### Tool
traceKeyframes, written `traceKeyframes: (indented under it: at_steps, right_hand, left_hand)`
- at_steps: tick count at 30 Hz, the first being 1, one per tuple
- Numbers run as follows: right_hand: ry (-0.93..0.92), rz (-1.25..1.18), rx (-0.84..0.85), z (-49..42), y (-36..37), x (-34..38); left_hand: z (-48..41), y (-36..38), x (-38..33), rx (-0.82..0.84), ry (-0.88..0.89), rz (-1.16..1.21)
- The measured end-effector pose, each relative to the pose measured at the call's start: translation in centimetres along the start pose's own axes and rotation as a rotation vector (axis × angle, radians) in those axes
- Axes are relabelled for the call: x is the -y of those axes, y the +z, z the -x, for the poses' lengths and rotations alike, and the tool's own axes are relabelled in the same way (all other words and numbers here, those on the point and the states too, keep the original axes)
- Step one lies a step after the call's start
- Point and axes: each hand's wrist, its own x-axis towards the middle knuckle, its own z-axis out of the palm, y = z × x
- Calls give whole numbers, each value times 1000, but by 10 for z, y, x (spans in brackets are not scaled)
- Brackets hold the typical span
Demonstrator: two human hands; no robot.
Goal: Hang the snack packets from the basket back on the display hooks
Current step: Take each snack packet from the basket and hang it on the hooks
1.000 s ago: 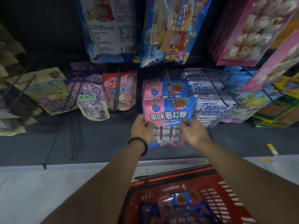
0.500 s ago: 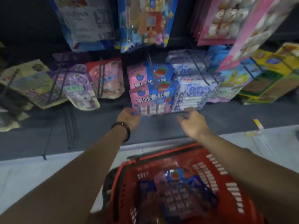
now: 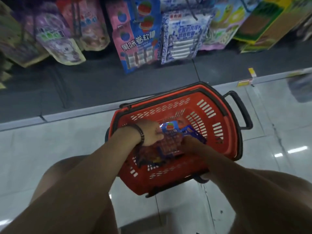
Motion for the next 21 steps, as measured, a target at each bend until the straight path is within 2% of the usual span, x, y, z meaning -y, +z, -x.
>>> traceKeyframes:
  at_steps: [3,5,7,9,10,12,14,16,18,21]
  right_hand:
    - [-36,246,1,-29,18,-18]
    - [74,195,54,-87,43,-58]
    - [212,20,30,-122,54,-75]
    - [267,-37,63,-121,51,-59]
    - [269,32,80,-86,32,-26]
    - [278,14,-22,-90,33,-22]
    - [306,-165,-22,-104,43,-34]
    - [435,-515,53,-109,50,-41]
    - [453,-724,73,-73,33,-7]
    - [424,-752,101,-34,9,28]
  left_hand:
    - [-15,-1,0,78,5,-64]
    - [-27,-1,5,106,-5,-86]
    - [-37,-3,9,135,-21,-111]
    - [-43,-7,9,119,-24,-106]
    - [-46,-8,10,97,-23,-91]
    - [-50,-10,9,65,-24,-51]
    - [-52,-9,11,56,-30,-37]
    - [-53,-9,15,17,-35,-27]
    - [-51,-11,17,-71,-41,18]
    - [-42,-13,22,-168,-77,60]
